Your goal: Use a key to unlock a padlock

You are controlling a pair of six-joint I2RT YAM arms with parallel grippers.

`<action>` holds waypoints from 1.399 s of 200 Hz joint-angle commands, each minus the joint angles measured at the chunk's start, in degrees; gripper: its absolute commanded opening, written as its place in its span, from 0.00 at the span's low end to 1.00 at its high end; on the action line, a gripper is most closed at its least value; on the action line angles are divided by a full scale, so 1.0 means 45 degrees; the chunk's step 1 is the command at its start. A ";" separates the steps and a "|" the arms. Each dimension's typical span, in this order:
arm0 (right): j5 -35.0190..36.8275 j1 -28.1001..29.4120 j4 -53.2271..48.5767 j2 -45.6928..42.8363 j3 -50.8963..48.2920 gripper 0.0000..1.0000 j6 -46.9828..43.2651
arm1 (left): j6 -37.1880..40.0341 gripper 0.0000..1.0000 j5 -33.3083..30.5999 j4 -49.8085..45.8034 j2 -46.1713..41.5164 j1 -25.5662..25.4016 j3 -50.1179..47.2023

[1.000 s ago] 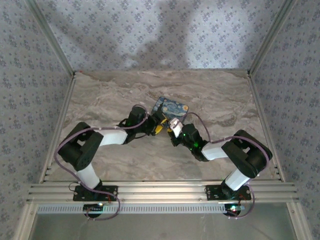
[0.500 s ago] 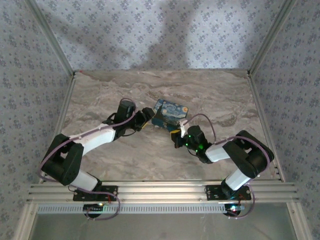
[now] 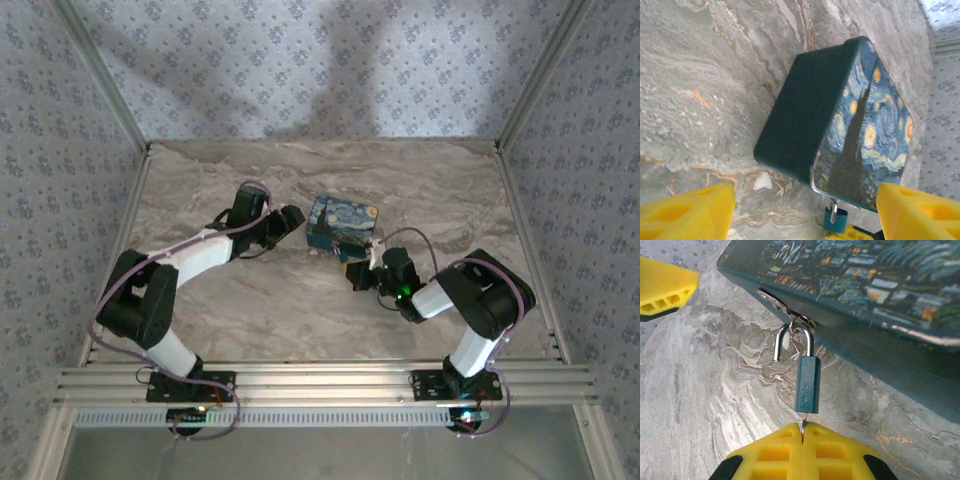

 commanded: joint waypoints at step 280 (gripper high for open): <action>-0.3379 -0.3133 -0.2220 -0.0469 0.2183 0.64 -0.0359 | 0.2287 0.61 0.0719 -0.1562 0.2413 -0.0785 0.1250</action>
